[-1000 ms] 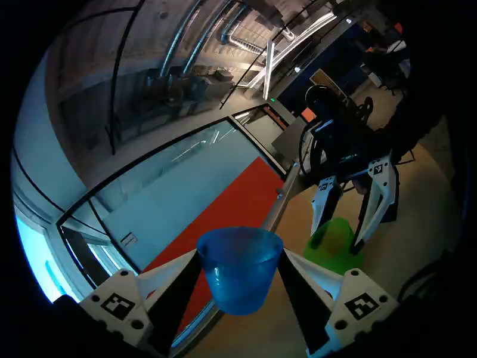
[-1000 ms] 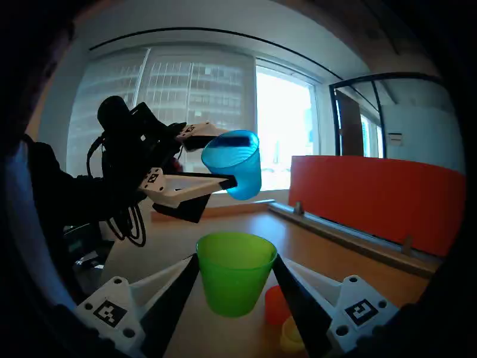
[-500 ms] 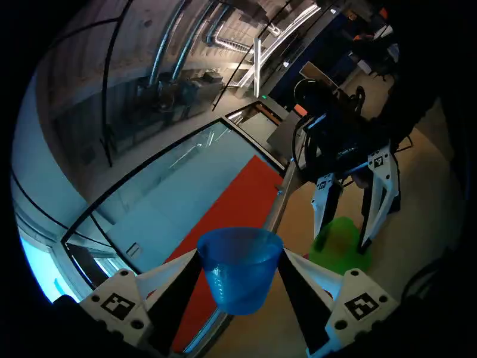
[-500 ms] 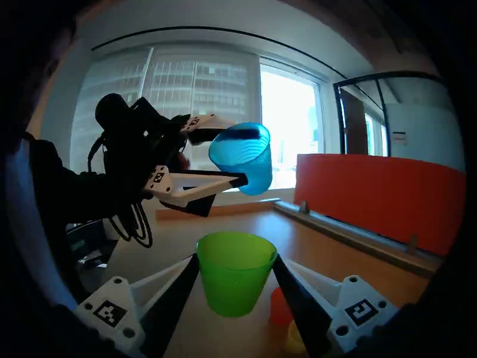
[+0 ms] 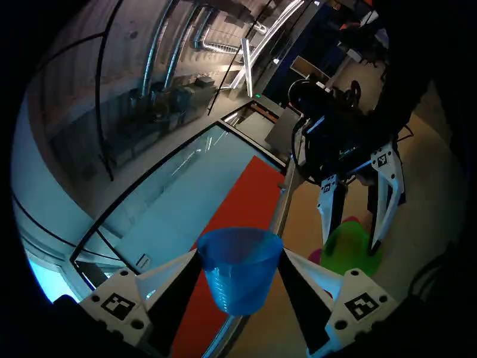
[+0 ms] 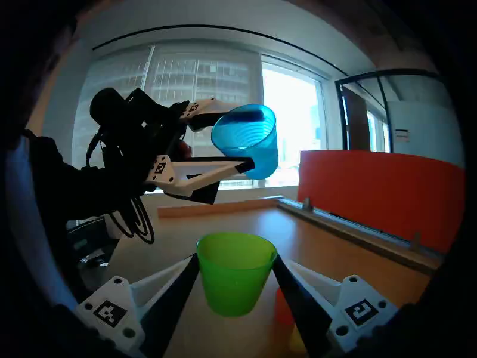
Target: Pour water
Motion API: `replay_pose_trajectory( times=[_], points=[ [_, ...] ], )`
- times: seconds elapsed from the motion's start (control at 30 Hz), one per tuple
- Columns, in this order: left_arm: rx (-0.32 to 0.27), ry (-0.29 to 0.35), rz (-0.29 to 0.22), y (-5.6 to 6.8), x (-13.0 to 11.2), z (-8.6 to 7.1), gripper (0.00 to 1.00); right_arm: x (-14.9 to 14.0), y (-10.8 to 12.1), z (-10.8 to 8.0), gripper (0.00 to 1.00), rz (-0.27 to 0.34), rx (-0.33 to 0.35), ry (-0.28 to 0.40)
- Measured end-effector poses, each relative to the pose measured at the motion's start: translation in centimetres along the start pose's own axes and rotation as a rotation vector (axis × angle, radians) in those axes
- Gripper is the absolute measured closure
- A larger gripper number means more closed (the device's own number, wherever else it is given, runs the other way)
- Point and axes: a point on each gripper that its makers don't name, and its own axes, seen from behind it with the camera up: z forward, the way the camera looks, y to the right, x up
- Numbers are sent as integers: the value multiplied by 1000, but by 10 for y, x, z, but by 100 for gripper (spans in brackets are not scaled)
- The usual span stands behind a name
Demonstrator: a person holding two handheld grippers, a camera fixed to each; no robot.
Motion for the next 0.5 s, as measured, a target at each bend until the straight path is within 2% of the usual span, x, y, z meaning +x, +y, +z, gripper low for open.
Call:
replay_pose_trajectory(
  times=[0.5],
  points=[
    [-1, 6, 72, -1, 9, 1, 14, 0, -2, 4, 8, 3, 11, 5]
  ],
)
